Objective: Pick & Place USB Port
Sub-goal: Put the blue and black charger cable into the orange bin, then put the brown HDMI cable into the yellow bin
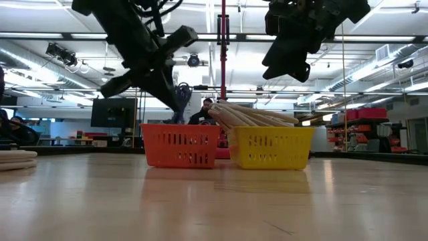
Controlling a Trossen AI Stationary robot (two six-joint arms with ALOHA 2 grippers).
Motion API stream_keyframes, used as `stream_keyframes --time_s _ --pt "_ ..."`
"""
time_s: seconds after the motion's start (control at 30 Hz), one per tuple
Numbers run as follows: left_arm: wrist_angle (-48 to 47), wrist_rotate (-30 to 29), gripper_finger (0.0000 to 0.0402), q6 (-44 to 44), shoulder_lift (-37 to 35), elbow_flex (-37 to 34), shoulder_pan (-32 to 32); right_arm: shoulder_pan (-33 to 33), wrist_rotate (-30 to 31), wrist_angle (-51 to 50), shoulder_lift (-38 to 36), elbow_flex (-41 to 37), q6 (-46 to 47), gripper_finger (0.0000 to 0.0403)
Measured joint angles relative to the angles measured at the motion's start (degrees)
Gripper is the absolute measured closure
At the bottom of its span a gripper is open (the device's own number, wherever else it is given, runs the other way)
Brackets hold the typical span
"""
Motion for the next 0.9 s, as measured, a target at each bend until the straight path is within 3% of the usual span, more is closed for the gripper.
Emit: stream_keyframes --time_s 0.57,0.9 --pt "3.38 6.52 0.0398 -0.34 4.13 0.02 1.49 0.00 -0.05 0.05 -0.02 0.00 0.05 0.0257" --pt "4.20 5.36 0.0321 -0.08 3.50 0.06 1.49 0.00 -0.05 0.05 -0.02 0.00 0.02 0.0257"
